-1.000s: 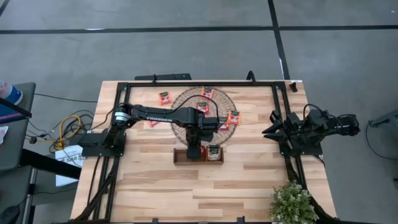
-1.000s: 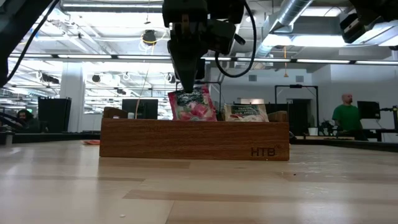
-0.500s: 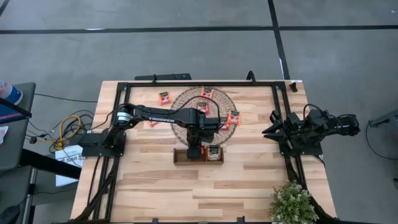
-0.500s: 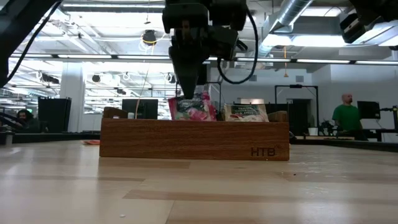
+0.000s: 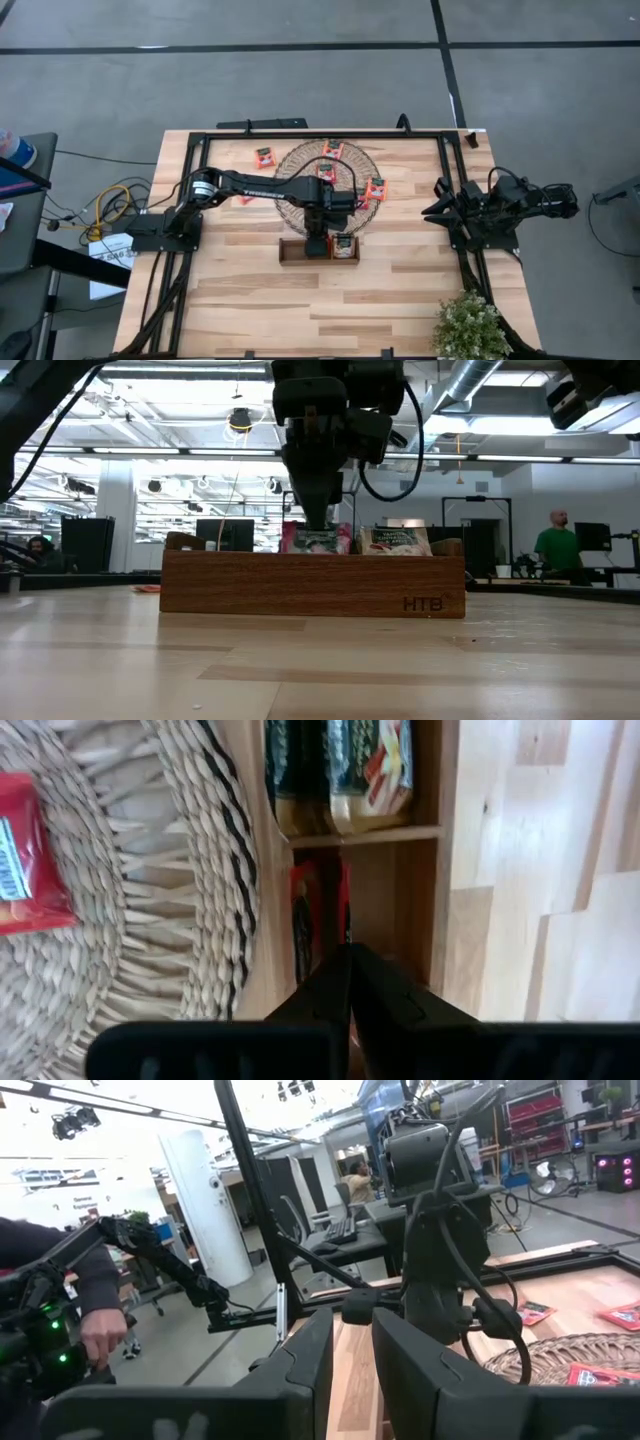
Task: Pick & Place Tea
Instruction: Put the red tea bag into the middle section of the wooden organizer
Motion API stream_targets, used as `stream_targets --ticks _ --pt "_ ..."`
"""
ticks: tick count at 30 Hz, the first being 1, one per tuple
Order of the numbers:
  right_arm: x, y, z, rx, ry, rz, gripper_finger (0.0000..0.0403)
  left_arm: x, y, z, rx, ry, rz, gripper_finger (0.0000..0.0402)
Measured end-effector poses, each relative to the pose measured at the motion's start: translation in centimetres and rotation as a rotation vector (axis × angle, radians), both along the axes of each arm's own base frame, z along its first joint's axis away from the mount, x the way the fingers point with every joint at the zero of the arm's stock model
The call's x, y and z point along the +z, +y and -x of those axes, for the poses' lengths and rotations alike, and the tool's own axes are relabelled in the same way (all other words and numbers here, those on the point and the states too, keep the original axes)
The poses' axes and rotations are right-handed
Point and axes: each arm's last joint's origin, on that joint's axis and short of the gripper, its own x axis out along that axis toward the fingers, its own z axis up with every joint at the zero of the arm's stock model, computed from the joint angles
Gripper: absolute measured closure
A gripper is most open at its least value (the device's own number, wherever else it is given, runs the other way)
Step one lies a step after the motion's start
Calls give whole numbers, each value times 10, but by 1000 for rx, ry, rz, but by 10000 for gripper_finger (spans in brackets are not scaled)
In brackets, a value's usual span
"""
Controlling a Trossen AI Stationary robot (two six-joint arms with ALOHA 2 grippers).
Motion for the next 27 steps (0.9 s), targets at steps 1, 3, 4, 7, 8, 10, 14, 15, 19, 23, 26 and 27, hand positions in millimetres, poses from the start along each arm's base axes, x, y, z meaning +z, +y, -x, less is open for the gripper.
stream_targets --ticks 1,3,4,7,8,10,14,15,19,23,26,27 --pt "0 0 0 0 1 0 337 0 0 0 2 -4 -6 401" --pt "0 0 0 0 0 0 337 1 0 -1 2 -8 -10 401" --pt "0 0 0 0 0 0 337 1 0 -1 2 -10 -11 402" --pt "0 0 0 0 0 0 337 2 0 -1 4 -10 -13 401" --pt "0 0 0 0 0 0 337 2 0 -1 5 -10 -16 402" --pt "0 0 0 0 0 0 337 2 1 -1 7 -9 -22 402" --pt "0 0 0 0 0 0 337 2 1 -1 8 -9 -23 402" --pt "0 0 0 0 0 0 337 2 1 -1 9 -9 -25 402" --pt "0 0 0 0 0 0 337 2 1 -1 12 -10 -40 401" --pt "0 0 0 0 0 0 337 2 1 -1 12 -10 -40 385" --pt "0 0 0 0 0 0 337 2 1 -1 13 -9 -40 358" --pt "0 0 0 0 0 0 337 2 1 -1 13 -9 -40 347"
